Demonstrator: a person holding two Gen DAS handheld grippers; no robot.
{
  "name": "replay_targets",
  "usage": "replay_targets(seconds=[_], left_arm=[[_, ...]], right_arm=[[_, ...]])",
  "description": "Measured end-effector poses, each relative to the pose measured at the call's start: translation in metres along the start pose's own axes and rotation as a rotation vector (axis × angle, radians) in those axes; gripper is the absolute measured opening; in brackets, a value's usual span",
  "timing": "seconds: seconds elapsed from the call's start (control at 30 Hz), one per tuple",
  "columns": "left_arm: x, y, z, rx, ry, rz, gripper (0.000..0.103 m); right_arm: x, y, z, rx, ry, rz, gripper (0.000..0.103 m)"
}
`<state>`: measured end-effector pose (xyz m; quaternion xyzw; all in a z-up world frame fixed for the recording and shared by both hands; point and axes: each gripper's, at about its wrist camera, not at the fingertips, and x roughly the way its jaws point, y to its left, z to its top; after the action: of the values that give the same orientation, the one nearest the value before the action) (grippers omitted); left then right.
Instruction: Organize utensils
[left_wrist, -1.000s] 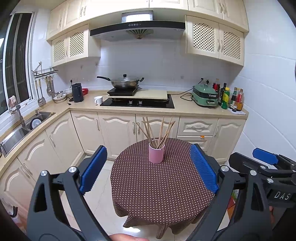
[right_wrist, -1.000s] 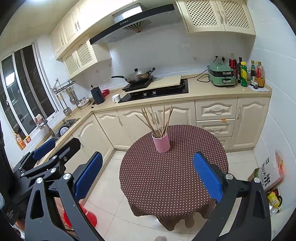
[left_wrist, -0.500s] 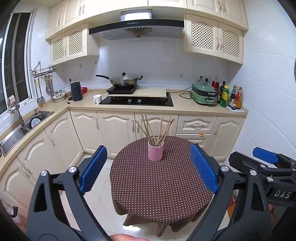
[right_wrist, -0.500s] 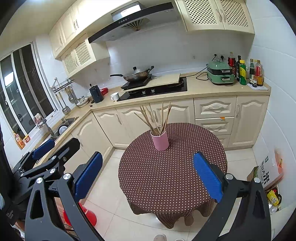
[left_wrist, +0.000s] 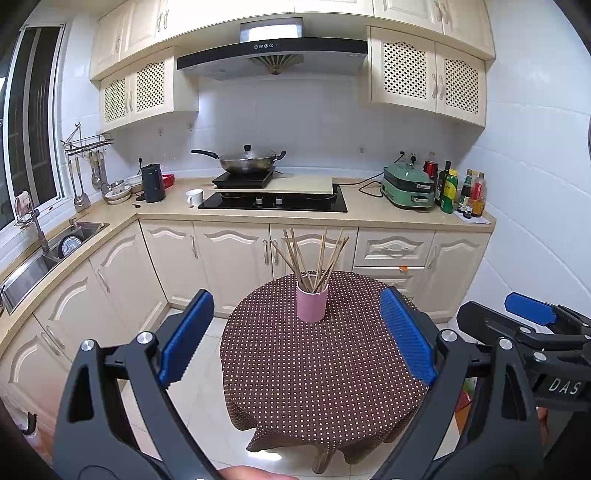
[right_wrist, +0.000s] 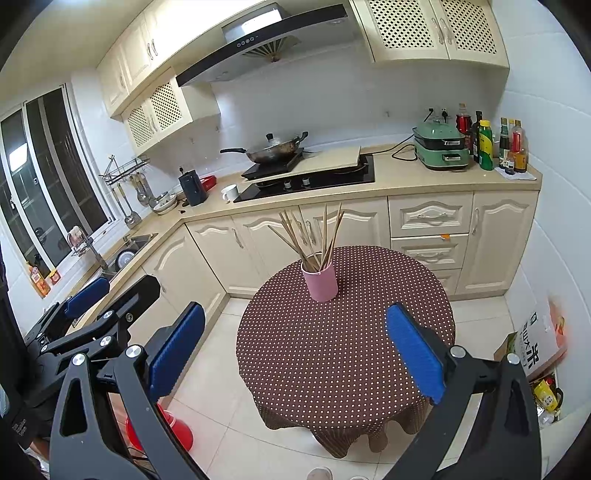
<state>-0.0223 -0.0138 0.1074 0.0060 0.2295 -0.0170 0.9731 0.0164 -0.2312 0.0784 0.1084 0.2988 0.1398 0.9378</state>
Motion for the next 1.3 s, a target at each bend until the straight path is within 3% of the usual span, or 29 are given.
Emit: replay_targets(seconds=[1.3], left_arm=[[0.013, -0.009, 0.000, -0.009, 0.004, 0.017, 0.090]], right_arm=[[0.008, -0.011, 0.000, 0.023, 0.023, 0.001, 0.095]])
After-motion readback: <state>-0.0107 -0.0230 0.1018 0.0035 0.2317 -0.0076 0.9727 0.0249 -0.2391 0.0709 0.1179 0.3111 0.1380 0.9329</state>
